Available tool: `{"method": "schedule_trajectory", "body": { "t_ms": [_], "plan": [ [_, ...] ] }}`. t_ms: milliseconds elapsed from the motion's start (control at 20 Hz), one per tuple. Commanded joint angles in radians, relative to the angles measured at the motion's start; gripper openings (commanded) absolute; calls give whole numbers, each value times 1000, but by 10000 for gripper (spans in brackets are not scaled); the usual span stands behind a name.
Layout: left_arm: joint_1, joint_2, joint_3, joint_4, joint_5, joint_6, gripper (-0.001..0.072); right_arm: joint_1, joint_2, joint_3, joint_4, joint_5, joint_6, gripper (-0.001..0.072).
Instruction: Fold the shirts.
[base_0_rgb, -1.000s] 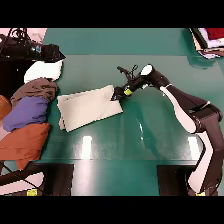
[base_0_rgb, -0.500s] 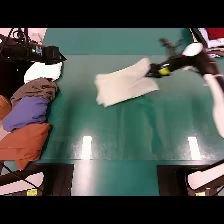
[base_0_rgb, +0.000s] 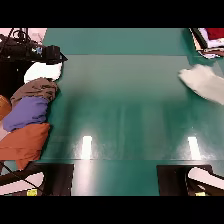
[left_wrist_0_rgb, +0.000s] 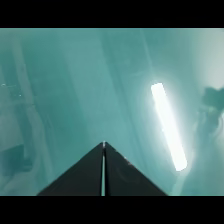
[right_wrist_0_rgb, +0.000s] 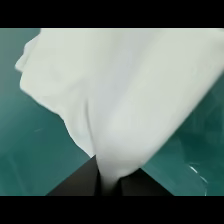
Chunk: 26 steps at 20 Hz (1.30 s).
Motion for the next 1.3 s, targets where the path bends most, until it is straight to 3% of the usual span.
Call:
{"method": "schedule_trajectory", "body": {
  "t_ms": [0,250,450,500,650,800,950,1100,1150,1250],
  "plan": [
    [0,-1,0,-17,16,-1,25,-198,89,-134,-6,-41,13,19],
    [0,-1,0,-18,13,-1,26,-283,92,-140,-40,20,2,30],
    [0,-1,0,-18,10,0,26,-317,92,-42,-279,137,3,489],
    [0,-1,0,-18,8,0,26,-333,92,-6,-325,167,3,511],
    [0,-1,0,-20,9,0,26,-377,92,104,-326,217,3,510],
    [0,-1,0,-21,16,0,26,-323,92,166,-224,249,3,508],
    [0,-1,0,-20,24,1,26,-170,92,171,-98,267,3,506],
    [0,-1,0,-21,17,0,26,60,92,172,-104,274,2,504],
    [0,-1,0,-21,16,0,26,131,92,172,-109,284,2,484],
    [0,-1,0,-21,31,0,26,259,92,172,-111,300,2,283]
  ]
}}
